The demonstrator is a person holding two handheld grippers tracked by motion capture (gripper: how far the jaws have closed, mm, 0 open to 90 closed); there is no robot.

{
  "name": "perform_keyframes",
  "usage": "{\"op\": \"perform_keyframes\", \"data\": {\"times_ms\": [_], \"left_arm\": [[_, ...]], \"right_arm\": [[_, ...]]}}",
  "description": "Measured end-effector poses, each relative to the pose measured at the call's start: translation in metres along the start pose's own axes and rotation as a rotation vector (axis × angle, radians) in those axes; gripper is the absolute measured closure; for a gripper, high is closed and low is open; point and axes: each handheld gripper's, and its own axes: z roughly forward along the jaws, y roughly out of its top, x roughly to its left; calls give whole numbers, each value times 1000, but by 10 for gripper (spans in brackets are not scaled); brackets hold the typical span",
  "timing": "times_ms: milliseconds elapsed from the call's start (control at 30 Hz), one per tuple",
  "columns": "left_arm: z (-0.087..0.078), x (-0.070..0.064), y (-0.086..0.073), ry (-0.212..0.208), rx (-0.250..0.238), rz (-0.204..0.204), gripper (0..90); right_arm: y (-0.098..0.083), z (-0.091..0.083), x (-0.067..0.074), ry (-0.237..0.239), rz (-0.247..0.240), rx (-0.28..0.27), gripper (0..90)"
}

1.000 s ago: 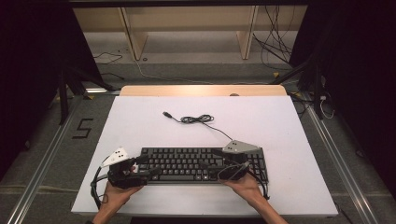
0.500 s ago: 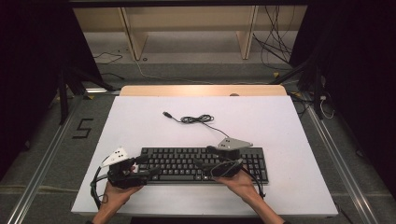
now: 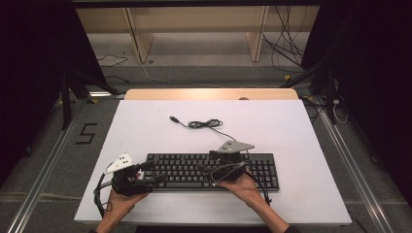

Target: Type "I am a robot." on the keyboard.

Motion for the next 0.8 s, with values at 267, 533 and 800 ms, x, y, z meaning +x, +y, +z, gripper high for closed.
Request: {"op": "perform_keyframes", "data": {"times_ms": [267,533,800], "left_arm": [[0,0,0,1,-1,-1,231],[0,1,0,5,2,-2,231],[0,1,0,14,12,-7,232]], "right_arm": [[4,6,1,1,-2,8,358],[6,13,3,-4,-9,24,401],[7,21,2,-12,-9,60,479]]}}
